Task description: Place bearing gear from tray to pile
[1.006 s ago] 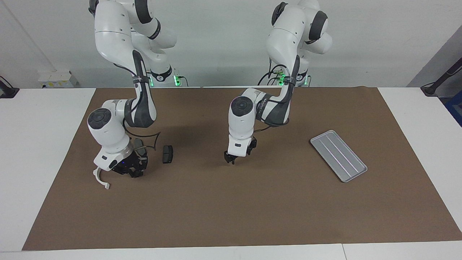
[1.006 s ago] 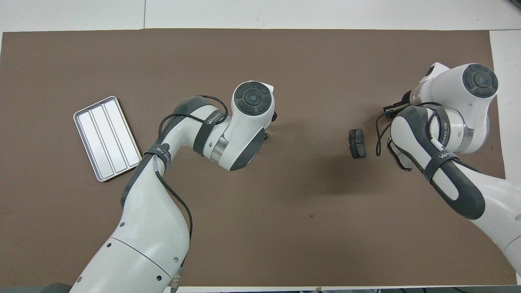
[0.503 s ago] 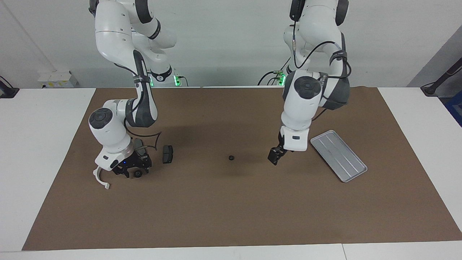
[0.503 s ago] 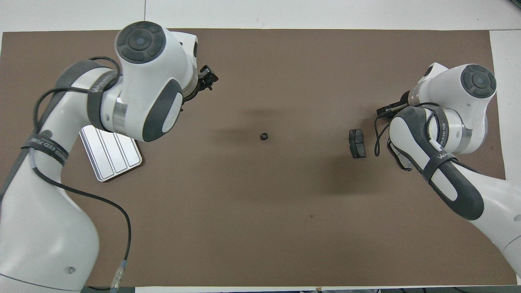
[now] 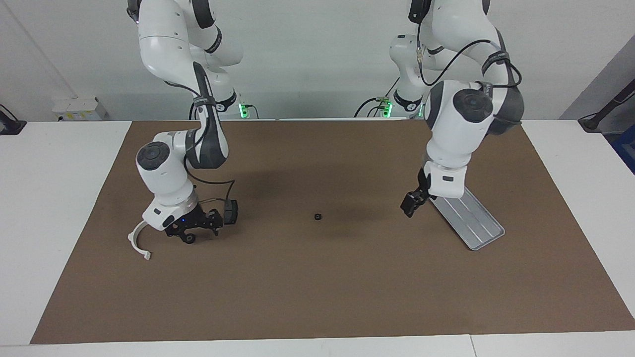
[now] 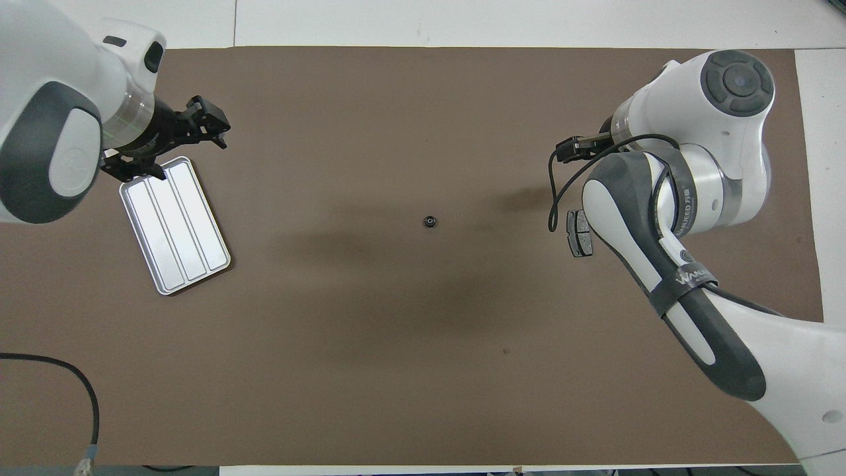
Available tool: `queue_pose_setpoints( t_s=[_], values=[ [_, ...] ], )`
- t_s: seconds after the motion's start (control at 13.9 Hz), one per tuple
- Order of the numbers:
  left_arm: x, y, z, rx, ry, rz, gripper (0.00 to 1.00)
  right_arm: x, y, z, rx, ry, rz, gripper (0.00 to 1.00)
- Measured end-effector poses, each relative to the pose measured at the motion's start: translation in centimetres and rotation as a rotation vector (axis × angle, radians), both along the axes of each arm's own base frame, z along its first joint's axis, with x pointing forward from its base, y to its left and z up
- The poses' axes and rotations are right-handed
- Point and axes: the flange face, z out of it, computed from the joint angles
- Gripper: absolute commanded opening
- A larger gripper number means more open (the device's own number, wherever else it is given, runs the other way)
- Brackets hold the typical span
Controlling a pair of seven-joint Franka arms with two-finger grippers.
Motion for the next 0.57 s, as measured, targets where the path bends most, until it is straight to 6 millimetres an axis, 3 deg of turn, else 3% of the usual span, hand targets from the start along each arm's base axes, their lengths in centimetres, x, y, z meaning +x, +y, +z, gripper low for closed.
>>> queue_pose_setpoints(
  t_s=[0.07, 0.22, 0.43, 0.57],
  values=[
    [-0.5, 1.2, 1.2, -0.003, 0.003, -0.008, 1.00, 0.1, 1.3, 2.0, -0.003, -0.008, -0.008, 1.00],
    [-1.7, 3.0, 3.4, -0.009, 0.008, -0.037, 1.00, -0.6, 5.6, 3.9, -0.013, -0.019, -0.022, 1.00],
    [-3.7, 5.7, 6.3, -0.015, 0.022, -0.077, 1.00, -3.3, 13.7, 3.9, -0.016, -0.017, -0.039, 1.00],
    [-4.7, 9.0, 7.4, -0.021, 0.043, -0.113, 1.00, -4.7, 17.2, 3.9, -0.008, -0.016, -0.042, 1.00]
  ],
)
